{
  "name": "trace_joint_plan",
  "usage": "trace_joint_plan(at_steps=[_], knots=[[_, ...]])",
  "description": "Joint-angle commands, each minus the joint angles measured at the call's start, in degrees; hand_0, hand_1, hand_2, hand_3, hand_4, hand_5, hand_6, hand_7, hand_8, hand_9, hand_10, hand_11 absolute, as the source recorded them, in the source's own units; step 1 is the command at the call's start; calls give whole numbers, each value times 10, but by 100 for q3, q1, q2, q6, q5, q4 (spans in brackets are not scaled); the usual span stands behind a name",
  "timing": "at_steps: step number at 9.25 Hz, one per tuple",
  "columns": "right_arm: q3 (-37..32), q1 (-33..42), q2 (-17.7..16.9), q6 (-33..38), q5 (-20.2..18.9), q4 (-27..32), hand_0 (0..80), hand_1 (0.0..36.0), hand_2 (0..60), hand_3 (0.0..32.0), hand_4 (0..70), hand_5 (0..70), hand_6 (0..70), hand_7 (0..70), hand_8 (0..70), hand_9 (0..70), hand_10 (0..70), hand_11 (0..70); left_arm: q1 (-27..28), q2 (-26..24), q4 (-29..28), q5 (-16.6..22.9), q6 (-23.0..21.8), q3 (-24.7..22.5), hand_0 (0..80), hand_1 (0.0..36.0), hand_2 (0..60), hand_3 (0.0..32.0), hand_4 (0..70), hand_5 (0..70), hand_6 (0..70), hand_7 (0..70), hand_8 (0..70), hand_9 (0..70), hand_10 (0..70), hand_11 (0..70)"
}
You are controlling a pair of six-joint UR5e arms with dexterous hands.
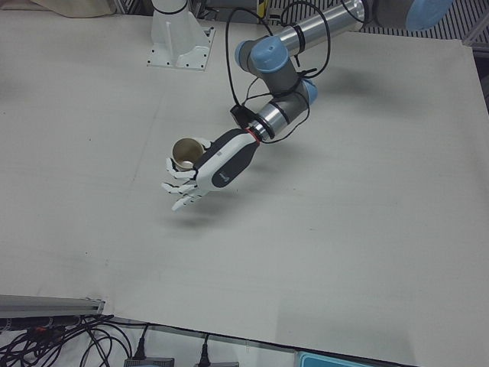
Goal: Pour water
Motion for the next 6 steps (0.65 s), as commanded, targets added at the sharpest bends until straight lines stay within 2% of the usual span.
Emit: trace_joint_plan(at_steps=[1,3,5,6], knots=[[-22,-587,902,-1194,58,-312,800,360,600,0,431,700,496,700,307,434,146,258,267,-1287,1274,233,1130,-14,800,360,600,0,700,700,184,303,50,50,79,148],[-145,-2199,1370,-2861,897,-446,800,360,600,0,478,700,519,700,312,445,160,277,400,-1753,1574,224,1203,-5,800,360,600,0,700,700,190,305,52,52,80,149],[-513,-3643,1906,-4383,1803,-429,800,360,600,0,479,700,496,700,298,431,161,279,531,-2211,1742,207,1203,239,800,360,600,0,700,700,191,307,51,50,81,150],[-610,-4067,2126,-4939,2199,-420,800,360,600,0,447,700,461,700,283,412,158,276,601,-2352,1760,206,1212,302,800,360,600,0,700,700,193,307,52,51,81,150]])
